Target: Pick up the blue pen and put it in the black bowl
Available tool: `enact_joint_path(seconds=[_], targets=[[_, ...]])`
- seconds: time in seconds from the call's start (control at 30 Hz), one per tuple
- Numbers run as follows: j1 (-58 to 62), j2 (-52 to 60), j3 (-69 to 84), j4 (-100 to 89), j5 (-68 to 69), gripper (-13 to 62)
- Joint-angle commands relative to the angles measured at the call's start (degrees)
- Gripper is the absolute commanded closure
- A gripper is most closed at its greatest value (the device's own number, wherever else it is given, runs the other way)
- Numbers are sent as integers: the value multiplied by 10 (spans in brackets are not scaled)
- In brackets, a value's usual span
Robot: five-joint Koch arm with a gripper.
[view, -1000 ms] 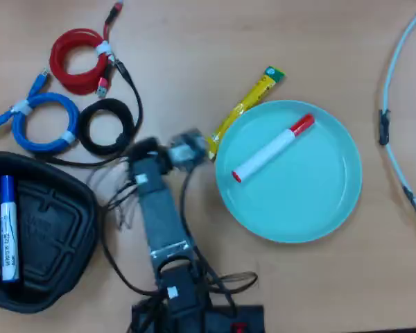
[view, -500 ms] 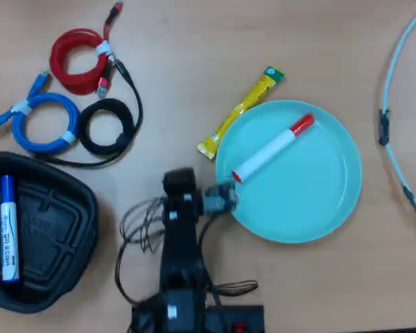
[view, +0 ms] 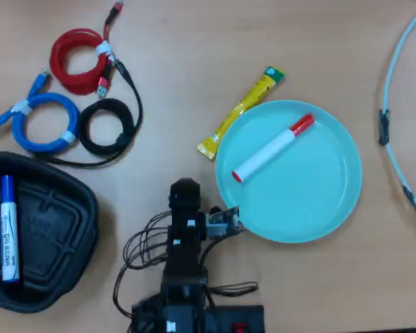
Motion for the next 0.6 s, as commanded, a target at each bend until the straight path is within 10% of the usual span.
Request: enact_joint_path(seconds=[0.0,0.57], targets=[[0,11,11,0,4,562],[-4,4,43,0,3,565]])
